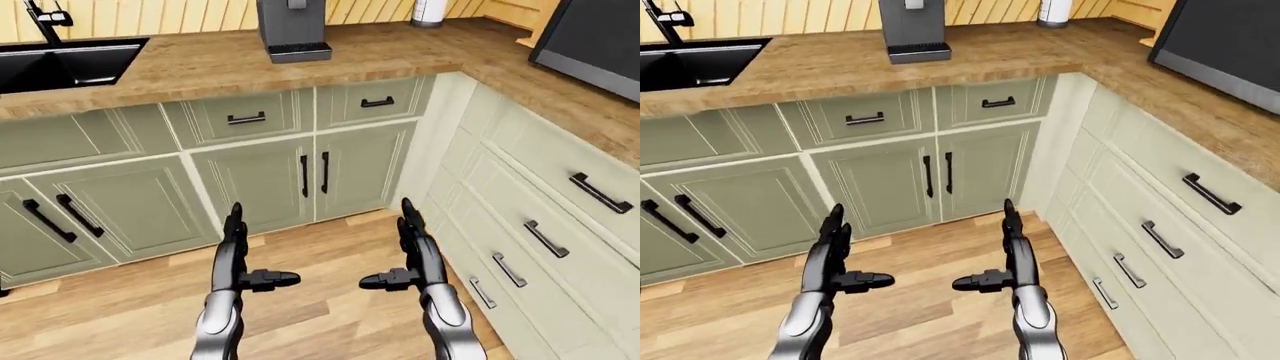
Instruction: Navigate to the shelves.
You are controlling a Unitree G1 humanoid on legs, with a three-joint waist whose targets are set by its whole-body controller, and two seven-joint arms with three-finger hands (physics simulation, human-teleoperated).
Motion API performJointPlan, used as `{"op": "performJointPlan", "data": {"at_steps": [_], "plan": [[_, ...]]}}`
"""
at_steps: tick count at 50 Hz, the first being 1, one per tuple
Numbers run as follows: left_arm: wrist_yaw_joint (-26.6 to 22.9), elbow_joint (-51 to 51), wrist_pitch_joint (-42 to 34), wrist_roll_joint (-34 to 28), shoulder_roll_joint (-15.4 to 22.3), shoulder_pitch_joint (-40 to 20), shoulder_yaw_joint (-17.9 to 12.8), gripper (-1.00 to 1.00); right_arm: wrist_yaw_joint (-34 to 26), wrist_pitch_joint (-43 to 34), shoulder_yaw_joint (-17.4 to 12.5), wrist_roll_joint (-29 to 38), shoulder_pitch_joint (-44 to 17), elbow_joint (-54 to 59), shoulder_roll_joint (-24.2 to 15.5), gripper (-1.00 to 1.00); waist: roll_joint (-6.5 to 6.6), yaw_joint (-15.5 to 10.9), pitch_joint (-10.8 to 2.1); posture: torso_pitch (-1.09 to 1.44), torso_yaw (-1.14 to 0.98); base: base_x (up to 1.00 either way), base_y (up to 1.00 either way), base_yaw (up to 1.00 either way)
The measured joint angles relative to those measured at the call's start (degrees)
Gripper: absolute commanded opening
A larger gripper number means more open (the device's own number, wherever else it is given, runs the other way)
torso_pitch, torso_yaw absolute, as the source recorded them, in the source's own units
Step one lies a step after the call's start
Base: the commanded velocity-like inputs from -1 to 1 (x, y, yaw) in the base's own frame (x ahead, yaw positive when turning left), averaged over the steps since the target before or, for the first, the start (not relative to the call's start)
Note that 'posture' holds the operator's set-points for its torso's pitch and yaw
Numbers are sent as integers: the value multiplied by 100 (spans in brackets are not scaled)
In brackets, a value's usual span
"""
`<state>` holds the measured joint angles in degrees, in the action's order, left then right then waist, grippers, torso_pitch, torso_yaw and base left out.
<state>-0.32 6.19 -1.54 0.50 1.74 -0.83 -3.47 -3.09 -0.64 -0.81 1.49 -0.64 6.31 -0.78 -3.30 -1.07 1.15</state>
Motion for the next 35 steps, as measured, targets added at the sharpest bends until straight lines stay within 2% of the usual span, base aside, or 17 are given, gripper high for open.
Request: {"op": "performJointPlan", "data": {"at_steps": [1, 5, 10, 14, 15, 16, 19, 21, 23, 25, 29, 30, 32, 33, 35], "plan": [[0, -1, 5, -1, -44, -12, 22, 100, 0, 4, -21, -1, -4, 7, -40, 100, 2, 53, -22, 0, 0, 0, -23, 0], [-62, 53, -41, 1, -91, 33, 186, 100, 54, -78, -151, 7, 87, 22, -68, 100, 115, 143, 24, 0, 0, 0, -23, 0], [-49, 31, -23, -1, -49, 4, 79, 100, 45, -134, -63, 9, 98, -76, -36, 100, 438, 60, 117, 0, 0, 0, -23, 0], [-23, -55, -12, -1, -52, 30, 69, 100, 18, -112, -44, 8, 69, -105, -35, 100, 724, 45, 108, 0, 0, 0, -23, 0], [-24, -77, -15, -1, -35, 28, 72, 100, 17, -103, -46, 6, 54, -115, -18, 100, 757, 23, 87, 0, 0, 0, -22, 0], [-23, -50, -10, -2, -10, 22, 44, 100, 14, -99, -18, 3, 50, -94, 12, 100, 680, -14, 104, 0, 0, 0, -14, 0], [-3, 78, -27, -3, -4, 51, -19, 100, -35, -114, 61, -9, 118, -54, 22, 100, 601, 8, 75, 0, 0, 0, -5, 0], [3, 48, -26, -3, -1, 38, -18, 100, -54, -106, 41, -23, 102, -96, 16, 100, 435, 34, 58, 0, 0, 0, 0, 0], [4, -22, -4, -3, -3, 8, -8, 100, -68, -68, 5, -64, 80, -169, 13, 100, 193, 8, 46, 0, 0, 0, 0, 0], [-6, 2, 1, -3, -58, 14, 68, 100, -75, -45, -70, -118, 105, -200, -22, 100, 252, 41, 82, 0, 0, 0, 0, 0], [-44, 68, -87, -3, -83, 60, 139, 100, -46, -74, -158, -206, 113, -74, -42, 100, 368, 145, 33, 0, 0, 0, 0, -27], [-46, 56, -91, -3, -80, 53, 134, 100, -36, -73, -163, -214, 113, -58, -46, 100, 431, 151, 26, 0, 0, 0, 0, -36], [-41, 3, -69, -3, -68, 24, 111, 100, -23, -59, -160, -222, 105, -93, -45, 100, 646, 132, 39, 0, 0, 0, 0, -36], [-33, -16, -51, -5, -41, 4, 87, 100, -19, -44, -141, -224, 99, -110, -18, 100, 656, 115, 82, 0, 0, 0, 0, -36], [-3, -18, -26, -10, -12, 16, 9, 100, -35, -36, -49, -226, 104, -83, 16, 100, 594, 89, 89, 0, 0, 0, 0, -36]]}}
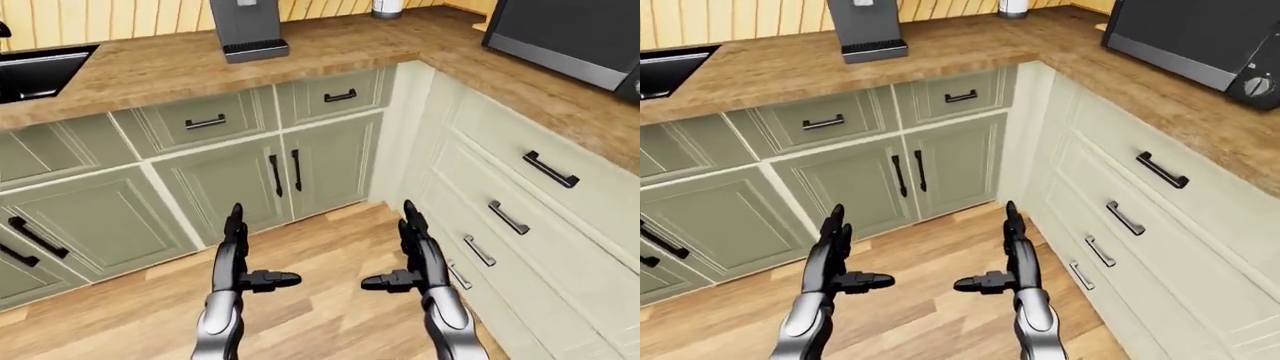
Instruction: Navigate to the shelves.
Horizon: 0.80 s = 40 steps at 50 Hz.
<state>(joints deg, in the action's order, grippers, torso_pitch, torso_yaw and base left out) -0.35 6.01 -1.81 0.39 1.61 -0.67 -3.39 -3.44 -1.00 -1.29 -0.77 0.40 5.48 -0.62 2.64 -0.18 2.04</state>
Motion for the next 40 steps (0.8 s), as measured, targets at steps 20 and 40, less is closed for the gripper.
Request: {"op": "performJointPlan", "data": {"at_steps": [20, 40], "plan": [[-32, 24, 1, 1, -48, -11, 85, 100, 19, -12, -73, 4, 12, -58, -55, 100, -156, 71, 23, 0, 0, 0, 0, -35], [-3, 80, 41, 0, -65, -15, 89, 100, 1, 62, -69, 9, -28, 13, -67, 100, -522, 70, -73, 0, 0, 0, 0, -25]]}}
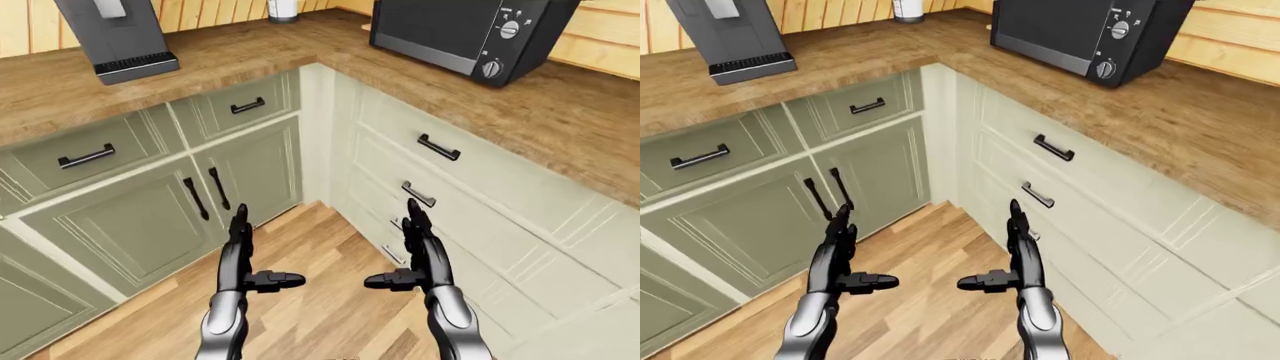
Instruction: Navigate to the shelves.
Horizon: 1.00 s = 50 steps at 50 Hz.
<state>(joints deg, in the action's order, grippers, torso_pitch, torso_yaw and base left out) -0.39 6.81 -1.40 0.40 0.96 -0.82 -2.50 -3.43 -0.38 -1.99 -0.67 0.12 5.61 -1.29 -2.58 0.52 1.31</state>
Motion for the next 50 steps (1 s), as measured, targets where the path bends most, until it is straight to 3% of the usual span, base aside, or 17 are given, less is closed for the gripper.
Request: {"op": "performJointPlan", "data": {"at_steps": [2, 4, 9, 12, 18, 24, 26, 32, 38, 40, 46, 50], "plan": [[-32, 50, -24, 0, -12, 8, 74, 100, 35, -51, -64, 3, 61, 32, -5, 100, 1, 44, -13, 0, 0, 0, 0, -24], [-41, 35, -51, 0, -6, 12, 65, 100, 52, -86, -64, 4, 66, 27, -5, 100, 84, 45, -6, 0, 0, 0, 0, -24], [-9, -27, -5, 0, 20, -20, -12, 100, 31, -60, -5, -1, 22, -18, 8, 100, 422, -22, 82, 0, 0, 0, 0, -23], [-5, -40, 19, 1, 25, -19, -15, 100, 21, -62, 9, -2, 18, -80, 11, 100, 746, -40, 48, 0, 0, 0, 0, -24], [33, 36, -22, 1, 82, 39, -130, 100, -31, -90, 127, 2, 46, 49, 71, 100, 585, -113, 27, 0, 0, 0, 0, -24], [14, 14, 14, -2, 69, 7, -75, 100, -13, -28, 75, 2, 2, -56, 58, 100, 123, -113, 26, 0, 0, 0, 0, -23], [13, -40, 1, -5, 68, 12, -70, 100, -18, -10, 84, -1, 3, -69, 59, 100, -105, -96, -16, 0, 0, 0, 0, -23], [-46, 2, -60, -6, -9, 31, 81, 100, 31, -60, -66, 1, 56, 76, -10, 100, 77, 54, -3, 0, 0, 0, 0, -24], [-15, -43, 0, -4, 25, -10, -19, 100, 7, -47, 15, 1, 15, -1, 12, 100, 477, -25, 103, 0, 0, 0, 0, -24], [-11, -79, -2, -4, 21, -1, -7, 100, 3, -47, 18, 1, 11, -41, 12, 100, 697, -34, 78, 0, 0, 0, 0, -23], [37, 29, -43, -15, 75, 59, -121, 100, -43, -94, 146, 8, 49, 53, 79, 100, 565, -110, 41, 0, 0, 0, 0, -23], [31, -13, -36, -17, 66, 19, -78, 100, -24, -74, 74, 5, 8, 2, 57, 100, 313, -101, 46, 0, 0, 0, 0, -23]]}}
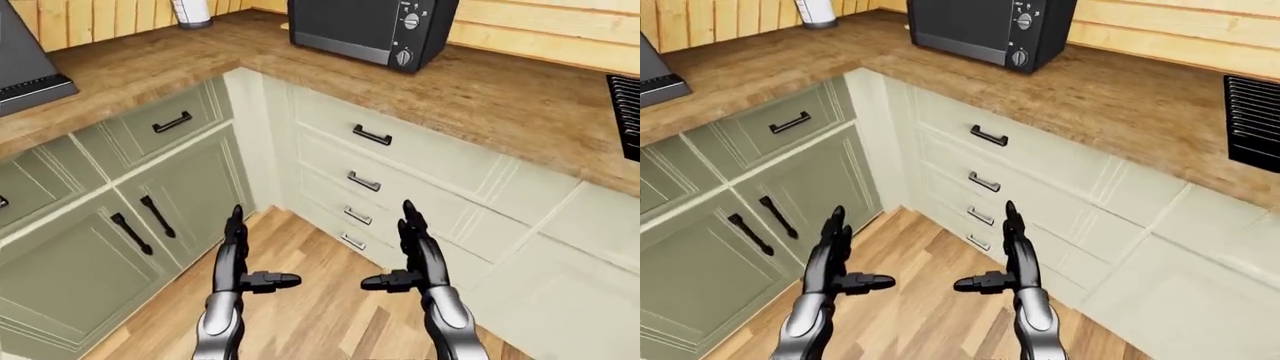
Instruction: Navigate to the shelves.
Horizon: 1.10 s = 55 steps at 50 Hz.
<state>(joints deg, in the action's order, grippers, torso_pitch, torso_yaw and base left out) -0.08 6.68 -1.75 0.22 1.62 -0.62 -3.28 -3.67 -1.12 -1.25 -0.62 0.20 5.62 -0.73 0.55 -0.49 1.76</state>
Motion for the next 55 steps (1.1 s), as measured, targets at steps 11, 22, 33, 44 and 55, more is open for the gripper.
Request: {"op": "performJointPlan", "data": {"at_steps": [11, 22, 33, 44, 55], "plan": [[-68, 41, -19, 1, -67, 6, 143, 100, 54, -17, -124, -5, 57, 43, -61, 100, -195, 136, -23, 0, 0, 0, 0, -23], [-15, 85, 49, -1, 14, -12, -34, 100, 0, 21, 49, -5, 12, 59, 19, 100, 324, 5, 31, 0, 0, 0, 0, -23], [-15, 32, 65, -3, 13, -43, -11, 100, 8, 36, 13, -7, -33, -48, 5, 100, -405, 4, -67, 0, 0, 0, 0, -23], [-50, 56, 64, -1, -35, -53, 57, 100, 48, 23, -71, -5, -5, 46, -46, 100, 94, 84, 50, 0, 0, 0, 0, -23], [4, 160, 63, -1, 20, -33, -41, 100, -7, -22, 25, -4, 19, 39, 7, 100, 132, -1, -4, 0, 0, 0, 0, -23]]}}
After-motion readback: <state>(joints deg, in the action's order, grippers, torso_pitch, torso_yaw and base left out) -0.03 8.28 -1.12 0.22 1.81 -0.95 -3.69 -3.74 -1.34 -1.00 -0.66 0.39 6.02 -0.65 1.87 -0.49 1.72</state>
